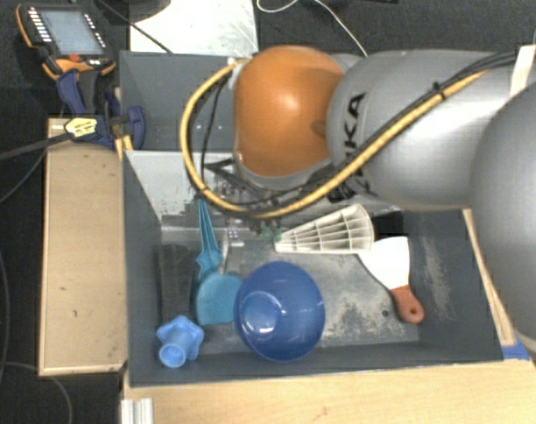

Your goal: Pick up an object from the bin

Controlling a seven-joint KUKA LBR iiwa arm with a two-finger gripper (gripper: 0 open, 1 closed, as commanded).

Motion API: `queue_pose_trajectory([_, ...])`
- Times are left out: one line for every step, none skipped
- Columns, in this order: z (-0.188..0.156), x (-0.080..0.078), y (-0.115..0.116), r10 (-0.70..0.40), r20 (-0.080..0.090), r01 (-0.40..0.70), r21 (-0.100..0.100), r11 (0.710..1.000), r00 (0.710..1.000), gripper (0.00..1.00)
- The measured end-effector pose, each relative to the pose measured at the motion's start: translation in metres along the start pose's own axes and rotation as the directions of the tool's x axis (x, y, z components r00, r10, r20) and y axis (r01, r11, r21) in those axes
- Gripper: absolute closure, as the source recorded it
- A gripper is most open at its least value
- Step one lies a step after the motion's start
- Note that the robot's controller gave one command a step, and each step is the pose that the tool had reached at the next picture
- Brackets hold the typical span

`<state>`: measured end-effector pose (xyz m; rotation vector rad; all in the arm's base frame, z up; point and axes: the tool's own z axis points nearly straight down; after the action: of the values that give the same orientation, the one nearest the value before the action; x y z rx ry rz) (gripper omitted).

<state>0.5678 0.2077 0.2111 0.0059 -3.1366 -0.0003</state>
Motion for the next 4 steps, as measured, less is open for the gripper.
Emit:
queue_pose_trajectory([-0.005, -0.002, -0.001, 0.006, 0.008, -0.006, -0.002, 1.0, 1.0, 0.0])
queue_pose_trajectory([0.025, 0.06, -0.056, 0.078, -0.002, -0.078, 0.001, 0.997, 0.997, 0.0])
queue_pose_trajectory([0.031, 0.02, 0.021, -0.3, 0.011, 0.3, 0.0, 0.954, 0.954, 0.0])
queue_pose_trajectory([-0.001, 0.044, -0.062, -0.023, 0.002, 0.023, 0.0, 1.0, 1.0, 0.0])
